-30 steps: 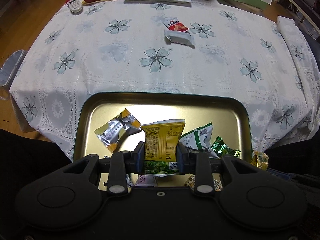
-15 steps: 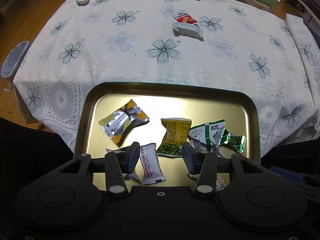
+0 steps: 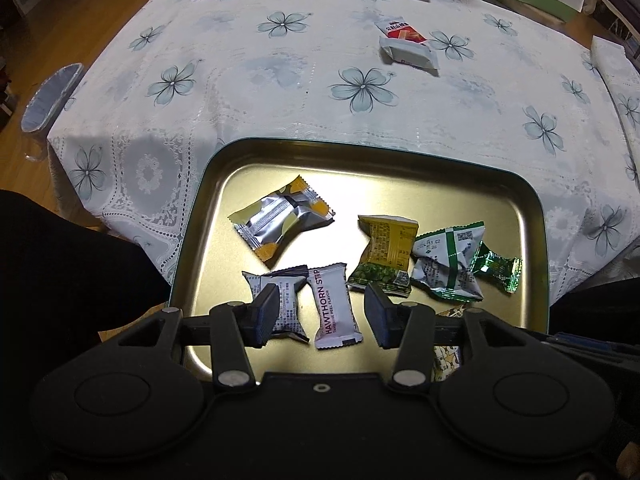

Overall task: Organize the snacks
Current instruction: 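Open left tool releasing yellow-and-green packet while right tool releases gold candy on tray, then lift both open tools away from the tray toward the cloth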

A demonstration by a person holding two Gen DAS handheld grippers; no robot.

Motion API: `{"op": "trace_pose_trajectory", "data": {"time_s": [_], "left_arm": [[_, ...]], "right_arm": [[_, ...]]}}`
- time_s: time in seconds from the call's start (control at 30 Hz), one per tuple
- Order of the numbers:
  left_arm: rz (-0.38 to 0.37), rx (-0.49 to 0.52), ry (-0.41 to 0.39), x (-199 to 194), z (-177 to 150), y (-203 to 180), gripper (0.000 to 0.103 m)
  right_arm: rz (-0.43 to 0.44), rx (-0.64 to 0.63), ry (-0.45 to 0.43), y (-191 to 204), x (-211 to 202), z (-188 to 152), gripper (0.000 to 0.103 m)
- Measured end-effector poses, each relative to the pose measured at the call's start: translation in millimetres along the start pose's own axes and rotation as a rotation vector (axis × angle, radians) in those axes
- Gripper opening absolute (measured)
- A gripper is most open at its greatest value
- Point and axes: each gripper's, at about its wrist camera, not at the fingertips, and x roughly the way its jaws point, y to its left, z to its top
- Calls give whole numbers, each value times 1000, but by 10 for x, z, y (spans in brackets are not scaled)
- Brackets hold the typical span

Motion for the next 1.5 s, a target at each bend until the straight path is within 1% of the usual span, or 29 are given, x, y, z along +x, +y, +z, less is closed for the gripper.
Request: {"op": "trace_pose_trajectory", "data": {"time_s": [0.17, 0.27, 0.37, 0.63, 0.83, 1.0, 1.1, 1.2, 1.4, 1.5], "left_arm": [[-11, -20, -10, -37, -25, 95, 55], [-20, -28, -9, -45, -33, 142, 55], [-31, -36, -3, -33, -36, 185, 55], [-54, -43, 22, 19, -48, 210, 55], [-53, -36, 23, 17, -80, 205, 55], [-32, -40, -3, -29, -77, 238, 56], [-19, -42, -19, -53, -61, 270, 56], [-22, -46, -27, -65, -38, 308, 56], [-37, -54, -22, -30, 26, 359, 56], [-41, -63, -13, 19, 73, 391, 56]], "right_arm": [[-31, -37, -3, 133, -17, -29, 42], [-31, -55, 6, 204, -9, -34, 42], [-24, -67, 23, 265, 10, -40, 41], [-44, -82, 58, 353, 69, -37, 41], [-72, -86, 70, 391, 96, -13, 41], [-107, -93, 75, 417, 122, 17, 41], [-126, -92, 79, 438, 142, 55, 41], [-130, -89, 93, 452, 176, 105, 41], [-159, -77, 125, 477, 300, 271, 41], [-159, -75, 142, 485, 350, 352, 41]]}}
